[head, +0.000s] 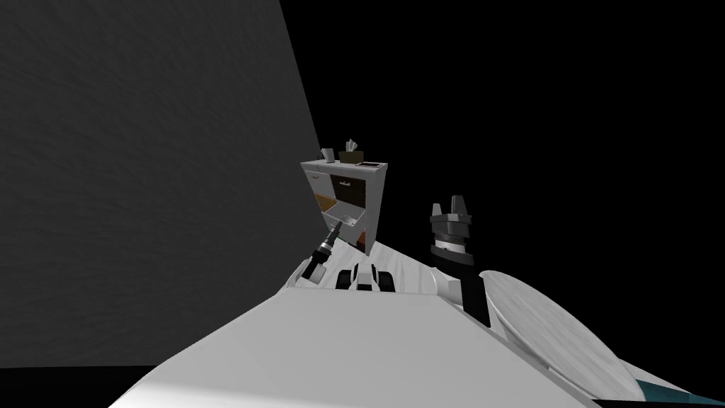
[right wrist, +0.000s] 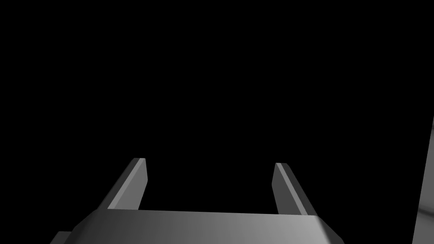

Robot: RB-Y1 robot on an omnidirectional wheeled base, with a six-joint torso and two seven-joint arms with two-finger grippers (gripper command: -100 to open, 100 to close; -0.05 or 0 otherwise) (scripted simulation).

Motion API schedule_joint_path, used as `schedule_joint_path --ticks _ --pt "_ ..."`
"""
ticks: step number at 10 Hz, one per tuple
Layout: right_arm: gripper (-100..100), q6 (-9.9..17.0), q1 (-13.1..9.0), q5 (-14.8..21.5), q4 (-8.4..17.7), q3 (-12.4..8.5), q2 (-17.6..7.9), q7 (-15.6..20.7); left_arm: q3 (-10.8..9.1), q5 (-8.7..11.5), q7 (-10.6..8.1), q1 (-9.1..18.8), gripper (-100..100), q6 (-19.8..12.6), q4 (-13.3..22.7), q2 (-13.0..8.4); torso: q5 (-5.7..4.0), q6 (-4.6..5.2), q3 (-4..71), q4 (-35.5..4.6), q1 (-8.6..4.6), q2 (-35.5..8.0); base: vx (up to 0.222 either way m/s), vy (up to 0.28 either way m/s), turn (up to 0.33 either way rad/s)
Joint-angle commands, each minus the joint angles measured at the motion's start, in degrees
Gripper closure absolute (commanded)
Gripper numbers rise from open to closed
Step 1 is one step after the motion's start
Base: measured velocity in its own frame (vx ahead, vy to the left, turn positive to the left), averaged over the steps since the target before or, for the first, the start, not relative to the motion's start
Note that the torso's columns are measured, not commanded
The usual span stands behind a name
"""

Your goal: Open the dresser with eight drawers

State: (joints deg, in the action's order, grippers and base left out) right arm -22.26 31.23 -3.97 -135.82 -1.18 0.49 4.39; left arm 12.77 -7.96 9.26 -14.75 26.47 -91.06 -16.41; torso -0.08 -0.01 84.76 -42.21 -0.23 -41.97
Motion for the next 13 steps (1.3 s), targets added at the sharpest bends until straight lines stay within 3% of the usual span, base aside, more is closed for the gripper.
schedule_joint_path --ticks 1,6,7,8,13 --pt "0 0.0 0.0 0.0 0.0 0.0 0.0 0.0 -0.2 0.4 -1.3 0.4 -100 -3.6 -3.5 -1.6 -0.01 0.06 0.0 -0.1 0.02 0.0 -0.017 -0.027 0.011" --pt "0 0.0 0.0 0.0 0.0 0.0 0.0 0.0 -0.42 1.1 -3.23 0.7 -100 -9.6 -9.7 -4.1 -0.06 -0.05 -0.4 -0.4 0.19 -0.6 -0.013 -0.013 -0.01" --pt "0 0.0 0.0 0.0 0.0 0.0 0.0 0.0 -0.09 1.0 -3.1 0.3 -100 -9.0 -8.2 -3.8 -0.14 -0.09 -0.4 -0.6 0.15 -0.8 -0.003 -0.005 -0.004" --pt "0 0.0 0.0 0.0 0.0 0.0 0.0 0.0 -0.08 1.1 -3.24 0.3 0 -9.5 -8.3 -3.9 -0.07 -0.05 -0.4 -0.4 0.15 -0.7 0.0 0.0 0.0" --pt "0 0.0 0.0 0.0 0.0 0.0 0.0 0.0 -0.06 1.1 -3.26 0.0 0 -9.8 -7.9 -4.0 0.05 0.01 -0.2 -0.1 0.18 -0.4 0.0 0.0 0.0"
